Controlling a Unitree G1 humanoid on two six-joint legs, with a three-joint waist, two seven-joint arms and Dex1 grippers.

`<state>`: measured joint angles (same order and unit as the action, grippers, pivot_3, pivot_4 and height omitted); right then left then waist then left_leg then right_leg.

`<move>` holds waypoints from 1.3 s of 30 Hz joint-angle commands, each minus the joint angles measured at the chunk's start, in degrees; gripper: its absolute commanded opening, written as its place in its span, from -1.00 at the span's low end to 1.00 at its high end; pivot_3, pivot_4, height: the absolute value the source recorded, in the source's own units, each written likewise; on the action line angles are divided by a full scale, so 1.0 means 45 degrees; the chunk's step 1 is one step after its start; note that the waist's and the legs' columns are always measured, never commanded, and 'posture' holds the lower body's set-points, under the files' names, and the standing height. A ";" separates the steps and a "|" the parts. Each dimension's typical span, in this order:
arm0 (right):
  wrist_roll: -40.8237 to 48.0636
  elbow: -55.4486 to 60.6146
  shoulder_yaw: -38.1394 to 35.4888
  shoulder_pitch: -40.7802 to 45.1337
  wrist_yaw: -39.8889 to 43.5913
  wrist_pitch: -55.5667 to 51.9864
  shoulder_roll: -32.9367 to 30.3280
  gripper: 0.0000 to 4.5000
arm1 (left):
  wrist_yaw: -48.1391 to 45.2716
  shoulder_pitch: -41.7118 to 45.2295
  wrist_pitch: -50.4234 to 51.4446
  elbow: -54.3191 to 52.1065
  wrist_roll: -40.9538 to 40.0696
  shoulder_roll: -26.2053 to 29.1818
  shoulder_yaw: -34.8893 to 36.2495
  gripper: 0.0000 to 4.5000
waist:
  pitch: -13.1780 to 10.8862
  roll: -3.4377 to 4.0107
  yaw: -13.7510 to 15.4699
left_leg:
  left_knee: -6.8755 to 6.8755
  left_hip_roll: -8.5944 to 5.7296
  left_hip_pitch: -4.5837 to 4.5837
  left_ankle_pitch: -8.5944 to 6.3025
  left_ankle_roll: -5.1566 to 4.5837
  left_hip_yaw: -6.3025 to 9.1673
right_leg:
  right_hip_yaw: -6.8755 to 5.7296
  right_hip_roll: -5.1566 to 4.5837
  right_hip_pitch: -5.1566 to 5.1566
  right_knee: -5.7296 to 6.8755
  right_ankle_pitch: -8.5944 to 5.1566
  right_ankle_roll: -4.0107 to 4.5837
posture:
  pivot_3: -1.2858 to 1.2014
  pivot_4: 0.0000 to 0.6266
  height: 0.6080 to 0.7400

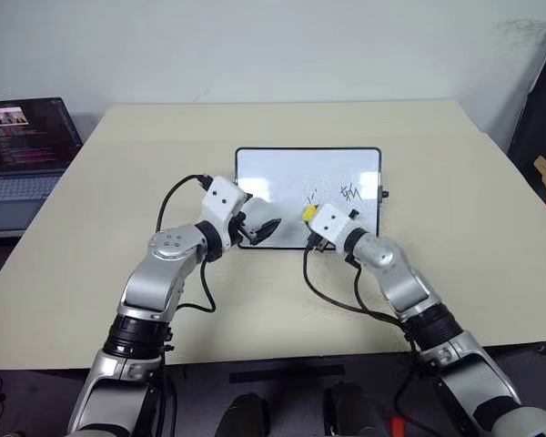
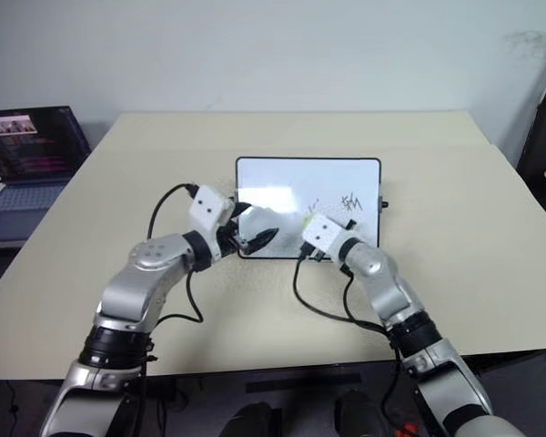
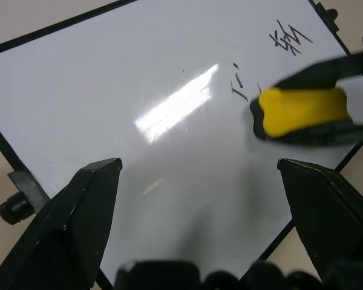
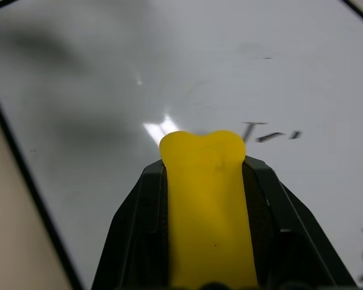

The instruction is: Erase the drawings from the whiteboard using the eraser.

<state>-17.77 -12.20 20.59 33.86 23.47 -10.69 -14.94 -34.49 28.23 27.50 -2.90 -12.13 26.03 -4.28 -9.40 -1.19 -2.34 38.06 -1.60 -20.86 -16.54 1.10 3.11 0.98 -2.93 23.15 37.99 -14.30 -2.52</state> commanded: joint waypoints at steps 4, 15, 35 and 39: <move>-0.0421 -0.0738 -0.0908 0.0801 -0.1678 -0.0012 -0.0091 -0.44 | -0.0012 0.0207 -0.0218 -0.0440 -0.0001 -0.0043 0.0146 1.00 | -0.0001 0.0000 0.0054 | 0.0005 -0.0005 -0.0001 0.0007 -0.0001 0.0002 | 0.0002 0.0001 -0.0001 -0.0001 0.0001 0.0000 | 0.03 -0.52 1.00; -0.0095 -0.1350 -0.0699 0.1150 -0.1315 -0.0235 0.0370 -0.44 | 0.0056 0.0061 -0.0152 -0.0622 -0.0019 -0.0085 0.0147 1.00 | -0.0001 0.0000 0.0070 | -0.0019 0.0000 -0.0013 0.0008 -0.0001 -0.0001 | 0.0005 -0.0010 0.0009 -0.0031 0.0000 0.0001 | 0.03 -0.52 1.00; 0.0714 0.0024 -0.2472 0.1051 -0.1871 -0.0464 0.0332 -0.44 | 0.0074 0.0043 -0.0040 -0.0784 -0.0025 -0.0223 0.0144 1.00 | -0.0006 -0.0001 0.0172 | -0.0015 0.0001 -0.0017 0.0009 0.0000 0.0012 | -0.0008 -0.0006 0.0006 -0.0024 0.0002 0.0001 | 0.03 -0.52 1.00; 0.2646 0.2012 -0.3839 0.0723 -0.0886 -0.2074 0.0515 -0.44 | -0.0059 0.0095 -0.0076 -0.0840 -0.0100 -0.0298 0.0056 1.00 | -0.0009 0.0003 0.0156 | -0.0026 0.0003 -0.0052 0.0008 0.0000 0.0020 | -0.0010 -0.0017 0.0025 -0.0062 -0.0002 -0.0001 | 0.03 -0.52 1.00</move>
<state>-9.71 -8.85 6.09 36.91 17.75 -17.56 -12.76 -34.50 27.84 27.63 -4.07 -12.19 24.88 -4.28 -9.44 -1.18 -1.64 37.92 -1.57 -21.16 -16.51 1.10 3.21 0.93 -3.03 23.31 37.64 -14.31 -2.53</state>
